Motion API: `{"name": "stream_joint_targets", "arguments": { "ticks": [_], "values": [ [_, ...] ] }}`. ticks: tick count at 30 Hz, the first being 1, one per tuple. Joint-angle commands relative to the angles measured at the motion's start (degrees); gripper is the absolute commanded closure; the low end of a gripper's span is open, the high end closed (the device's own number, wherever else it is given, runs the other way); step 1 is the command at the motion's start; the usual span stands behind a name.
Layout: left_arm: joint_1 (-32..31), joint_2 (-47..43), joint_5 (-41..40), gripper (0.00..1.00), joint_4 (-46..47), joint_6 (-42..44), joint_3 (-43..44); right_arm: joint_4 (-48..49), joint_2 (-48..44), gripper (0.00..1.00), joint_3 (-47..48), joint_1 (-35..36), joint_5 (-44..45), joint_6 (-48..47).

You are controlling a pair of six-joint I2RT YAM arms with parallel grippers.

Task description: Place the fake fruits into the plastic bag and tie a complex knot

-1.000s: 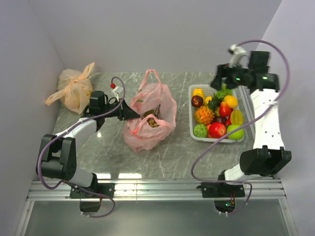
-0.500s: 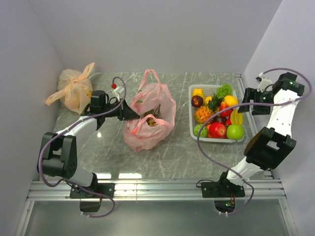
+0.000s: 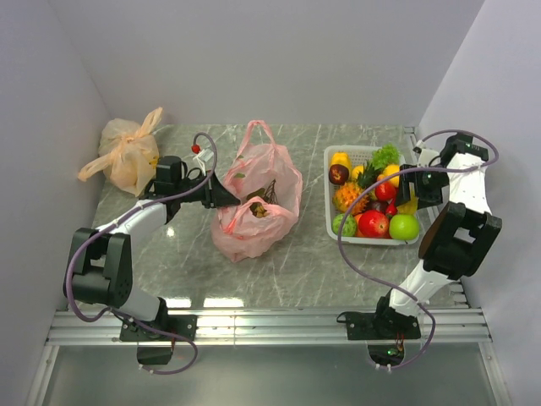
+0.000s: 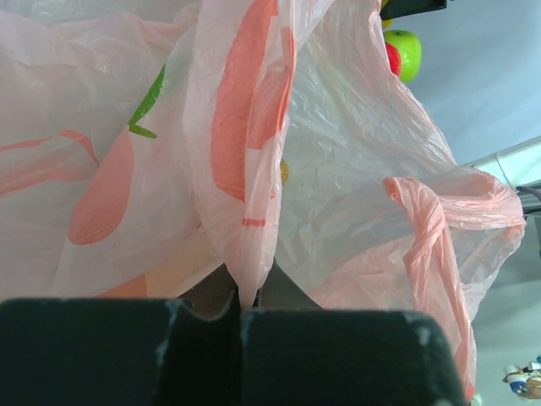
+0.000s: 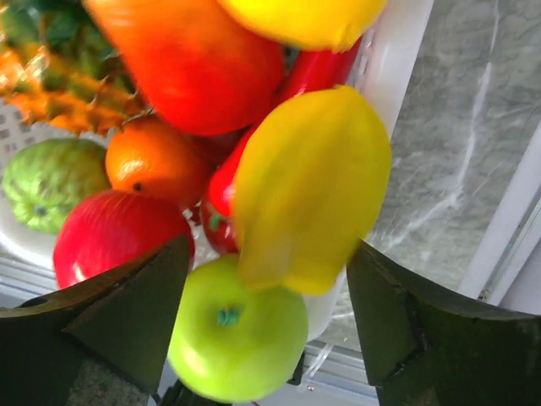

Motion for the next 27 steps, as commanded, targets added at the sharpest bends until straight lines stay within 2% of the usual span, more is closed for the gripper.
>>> {"name": "stream_joint_targets", "arguments": {
  "ticks": [1,4,7,10,11,16,21,24,27],
  "values": [
    [0.12,-1.40,-0.43,1.00,0.17,1.87,0.62,3.39,0.51,0.21,0.72,0.69,1.04,1.28],
    [0.12,-1.23,-0.43,1.00,0.52,1.78,-0.09,3.83,1.04,0.27,1.51,1.13,0.95,2.07],
    [0.12,-0.97,-0.34,1.00,0.17,1.78,0.26,4.27,1.65,0.40,2.03,1.83,0.86,2.60],
    [0.12,-0.70,-0.25,1.00,-1.15,2.57,1.22,4.27,1.57,0.48,2.56,2.18,0.86,2.78],
    [0.12,-0.53,-0.25,1.00,-1.41,2.92,1.40,4.18,1.48,0.54,2.82,2.10,0.95,2.87],
    [0.12,-0.09,0.10,1.00,-1.50,3.10,1.58,2.78,-0.45,0.69,4.84,2.19,1.30,2.69],
    [0.20,0.09,-0.07,0.99,-0.98,2.40,1.49,1.63,-3.70,0.73,8.53,2.19,-2.29,1.55],
    [0.12,0.09,0.01,1.00,-2.29,3.27,2.10,-0.12,-4.58,0.78,13.35,3.32,-8.78,1.64],
    [0.20,0.26,0.01,1.00,-3.26,3.98,2.81,-1.01,-5.02,0.79,18.88,7.36,-14.67,2.33]
  ]
}}
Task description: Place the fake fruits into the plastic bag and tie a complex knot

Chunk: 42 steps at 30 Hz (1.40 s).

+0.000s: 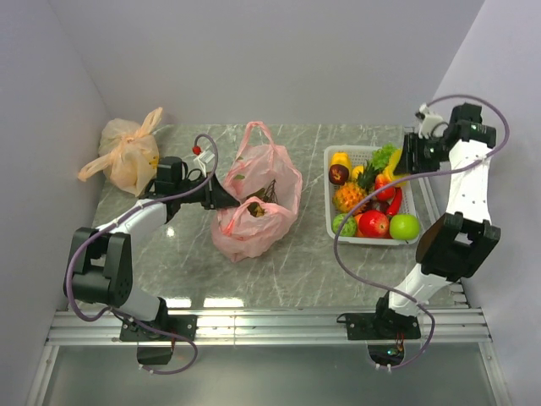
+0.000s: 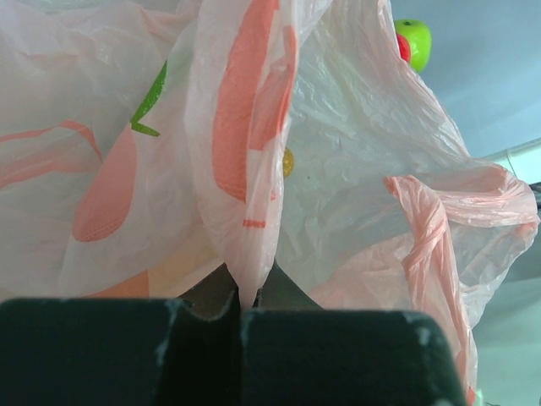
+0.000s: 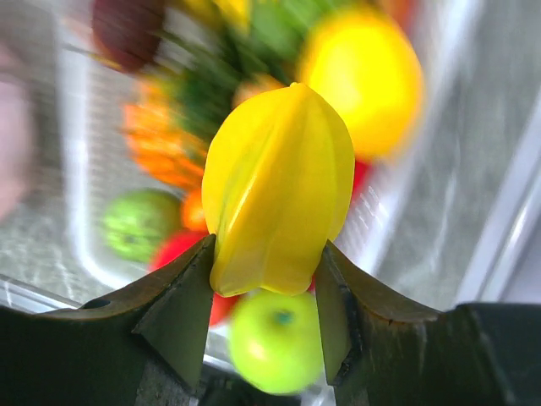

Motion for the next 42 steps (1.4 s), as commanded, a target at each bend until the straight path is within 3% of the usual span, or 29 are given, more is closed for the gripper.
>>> {"name": "stream_joint_targets", "arguments": {
  "ticks": [1,6,12,17,19,20,21,22,24,25,28,34,37,42],
  "values": [
    [0.12,0.05,0.36,1.00,-0.33,1.53,2.42,-0.46,-4.26,0.79,7.74,4.98,-11.15,0.46],
    [0.12,0.22,0.36,1.00,1.08,0.21,1.80,5.77,-5.40,0.79,11.79,20.09,-17.58,4.76],
    [0.12,0.05,-0.16,1.00,3.01,-1.64,1.54,14.56,-4.44,0.79,10.48,40.11,-8.10,4.77],
    [0.12,-0.13,0.19,1.00,3.80,-2.52,0.92,21.60,-1.46,0.78,6.26,50.33,0.67,5.91],
    [0.12,-0.48,0.10,1.00,3.45,-2.26,1.01,19.16,0.30,0.67,7.13,54.19,2.80,4.69],
    [0.12,-0.66,-0.07,1.00,2.93,-1.99,1.27,17.75,1.61,0.56,8.26,55.17,4.29,4.07],
    [0.12,-1.09,-0.16,1.00,2.83,-1.82,1.19,16.95,1.80,0.35,8.19,55.88,4.56,4.07],
    [0.12,-1.19,-0.25,1.00,2.83,-1.73,1.19,16.68,1.63,0.25,8.01,56.15,4.57,4.33],
    [0.12,-1.54,-0.16,1.00,3.01,-1.73,0.75,17.38,-0.12,0.06,6.96,55.97,5.09,5.47],
    [0.12,-1.62,-0.08,1.00,3.18,-1.90,0.57,17.38,-0.83,0.05,6.96,55.89,5.61,5.65],
    [0.12,-1.80,0.01,1.00,3.10,-1.73,0.05,16.16,-4.86,0.04,7.57,53.70,4.92,6.70],
    [0.12,-2.77,-0.25,1.00,1.69,0.03,-0.22,7.57,-13.90,0.04,2.31,35.34,-5.70,4.26],
    [0.12,-3.03,-0.16,1.00,2.04,0.30,-1.01,0.98,-18.92,0.04,-5.23,25.94,-4.67,-4.26],
    [0.12,-3.03,-0.25,1.00,2.57,-0.05,-1.10,-3.09,-24.73,0.04,-12.20,12.58,1.04,-9.02]
  ]
}}
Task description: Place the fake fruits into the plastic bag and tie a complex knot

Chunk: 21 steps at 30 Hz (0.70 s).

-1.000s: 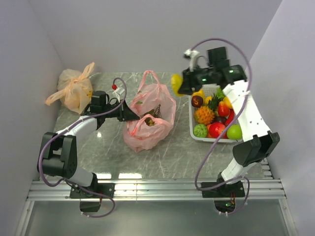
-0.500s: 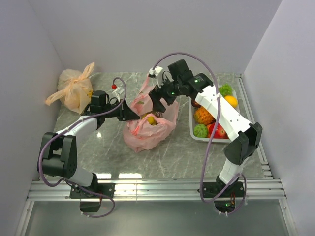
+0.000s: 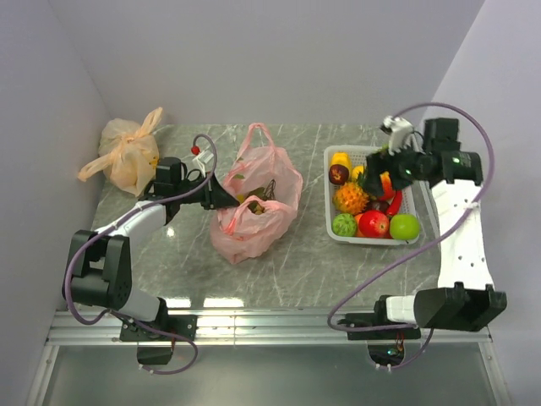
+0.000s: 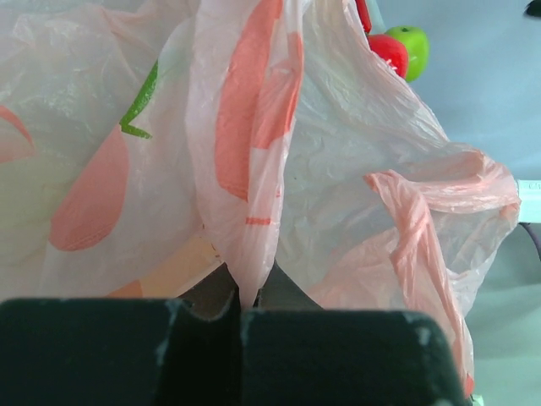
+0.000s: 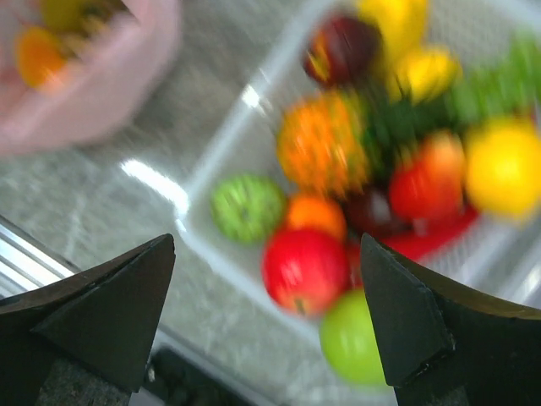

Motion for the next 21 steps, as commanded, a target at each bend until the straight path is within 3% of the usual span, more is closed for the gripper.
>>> {"name": "stream_joint_targets", "arguments": {
  "ticks": [1,6,13,21],
  "values": [
    [0.09,-2.14,0.36,1.00,1.59,1.02,-0.36,-7.59,-3.29,0.04,-4.07,-8.54,3.19,-6.40],
    [0.09,-2.31,0.53,1.00,1.41,1.36,-0.71,-8.66,-5.58,0.03,-11.36,-15.60,10.99,-9.66],
    [0.09,-3.28,0.45,1.00,1.76,1.19,-1.41,-4.80,-3.23,0.02,-15.60,-16.14,16.72,-5.01],
    [0.18,-2.84,0.36,1.00,-2.19,3.91,0.43,-1.73,0.39,0.02,-16.12,-15.61,16.38,-5.27]
  ]
}}
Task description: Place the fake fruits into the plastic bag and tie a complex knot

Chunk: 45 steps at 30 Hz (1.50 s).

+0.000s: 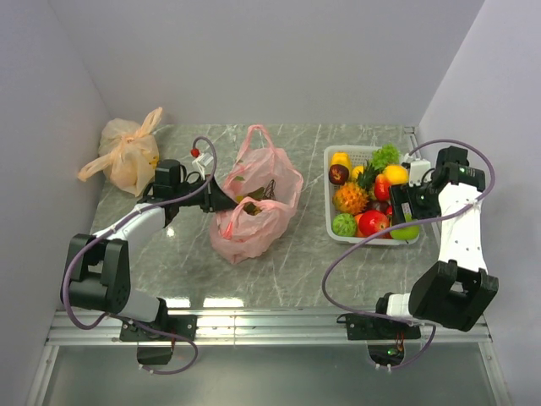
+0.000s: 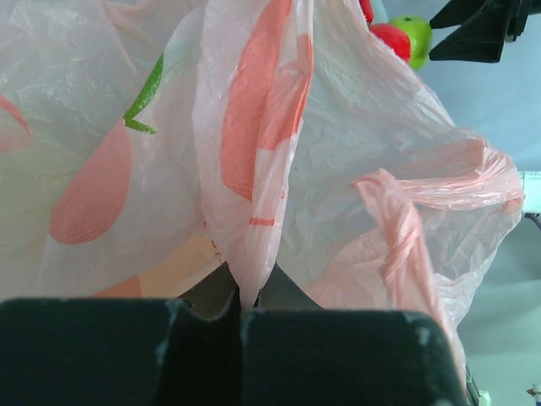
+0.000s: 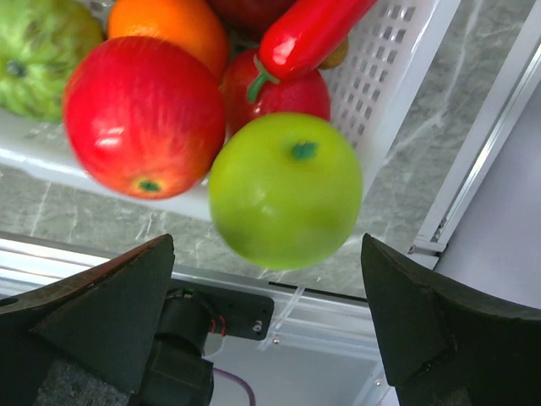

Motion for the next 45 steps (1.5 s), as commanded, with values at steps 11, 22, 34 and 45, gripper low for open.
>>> {"name": "stream_joint_targets", "arguments": {
  "ticks": [11,22,34,45],
  "values": [
    [0.12,-1.29,0.18,1.00,0.11,1.04,0.85,9.71,0.56,0.07,-7.92,1.38,3.87,-2.07],
    [0.12,0.38,-0.08,1.00,-1.73,0.96,2.33,7.86,-2.50,0.55,-2.67,1.11,3.08,-3.21],
    [0.12,2.58,2.91,1.00,-8.94,5.09,5.50,12.67,4.08,0.62,25.82,16.21,-16.78,5.65],
    [0.12,1.35,3.88,1.00,-10.00,6.23,4.80,27.02,22.69,0.68,35.06,51.09,-14.86,17.98]
  ]
}}
